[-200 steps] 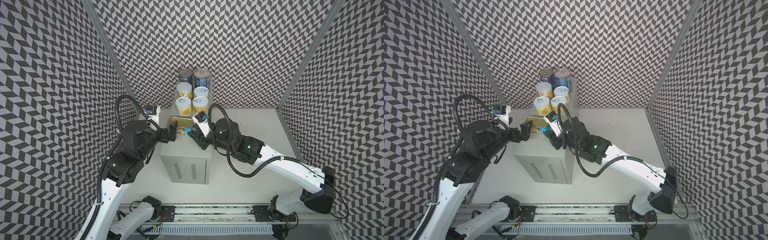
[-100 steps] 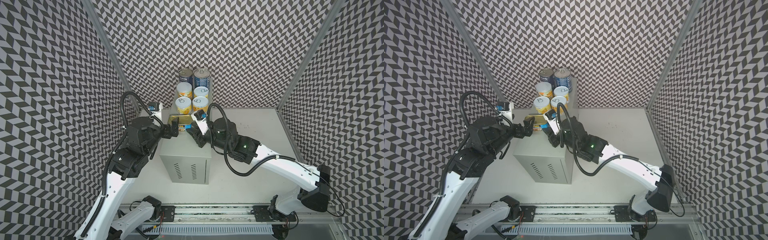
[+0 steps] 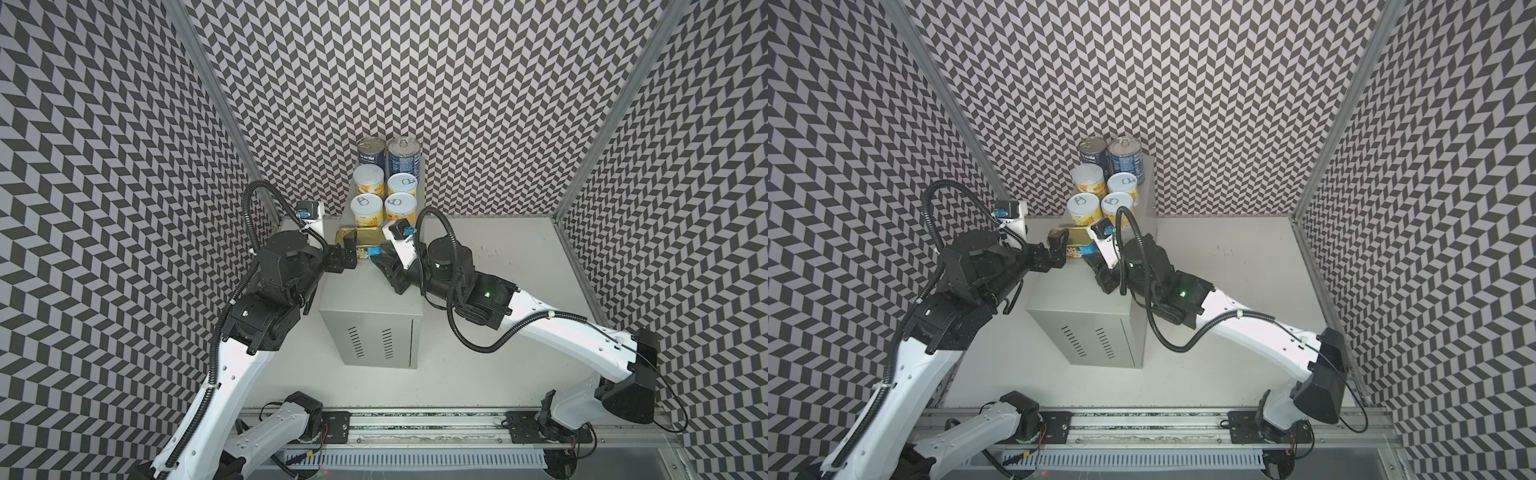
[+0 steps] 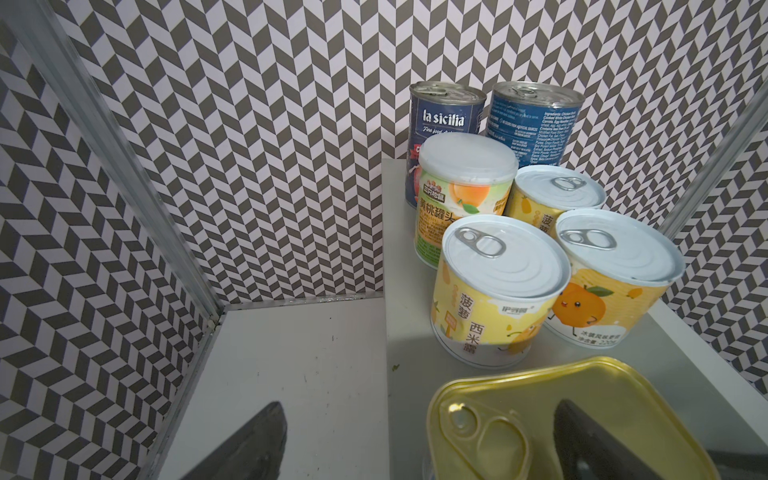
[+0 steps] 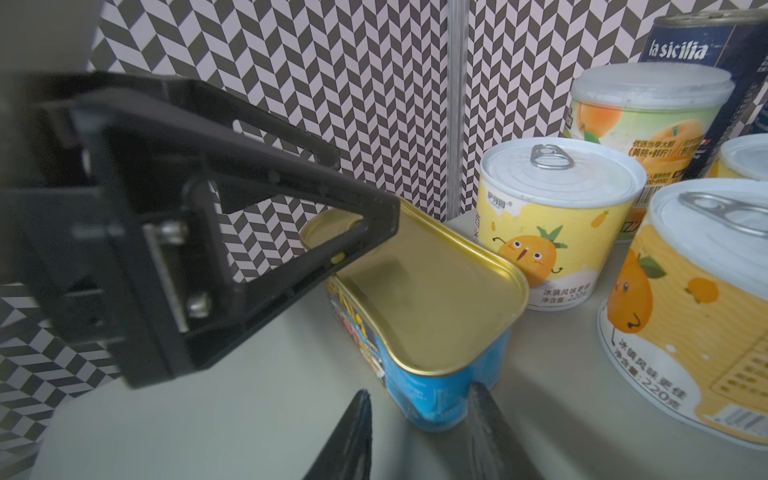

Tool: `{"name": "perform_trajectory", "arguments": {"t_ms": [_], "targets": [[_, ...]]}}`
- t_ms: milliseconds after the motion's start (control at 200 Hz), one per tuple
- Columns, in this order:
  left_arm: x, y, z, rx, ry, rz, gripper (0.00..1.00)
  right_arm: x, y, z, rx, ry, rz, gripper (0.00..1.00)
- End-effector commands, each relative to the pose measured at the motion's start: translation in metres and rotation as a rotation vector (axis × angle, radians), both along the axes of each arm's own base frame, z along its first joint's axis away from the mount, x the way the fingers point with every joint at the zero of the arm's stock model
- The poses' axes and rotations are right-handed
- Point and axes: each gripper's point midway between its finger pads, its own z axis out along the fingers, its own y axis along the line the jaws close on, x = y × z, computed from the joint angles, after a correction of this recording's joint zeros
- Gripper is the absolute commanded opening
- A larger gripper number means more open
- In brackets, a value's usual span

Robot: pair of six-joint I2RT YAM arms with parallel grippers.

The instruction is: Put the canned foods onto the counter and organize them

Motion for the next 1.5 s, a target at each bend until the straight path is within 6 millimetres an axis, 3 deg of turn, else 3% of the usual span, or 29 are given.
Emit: {"name": "perform_trajectory", "arguments": {"t_ms": [0, 375, 541, 781, 1121, 1287, 1497], "targets": [[0.007, -0.003, -0.035, 0.046, 0.098, 0.003, 1.00, -0.005, 0.005, -0.017, -0.009, 0.046, 0.023, 0.36], [0.021, -0.001, -0.046, 0.057, 0.117, 0.048, 1.00, -0.005, 0.007, -0.023, -0.003, 0.057, 0.023, 0.35], [0.016, -0.002, -0.034, 0.047, 0.106, 0.032, 1.00, -0.005, 0.006, -0.022, -0.005, 0.053, 0.019, 0.36], [-0.007, 0.001, -0.010, 0.024, 0.055, -0.011, 1.00, -0.006, 0.001, -0.021, -0.009, 0.045, 0.013, 0.39], [-0.039, 0.018, 0.002, 0.040, 0.026, -0.007, 1.00, -0.007, -0.008, -0.019, -0.017, 0.032, 0.000, 0.45], [-0.046, 0.017, -0.006, 0.056, 0.046, -0.031, 1.00, -0.007, -0.009, -0.018, -0.017, 0.026, 0.000, 0.47], [-0.037, 0.017, -0.024, 0.069, 0.094, -0.010, 1.00, -0.007, -0.009, -0.016, -0.023, 0.019, 0.004, 0.49]]}}
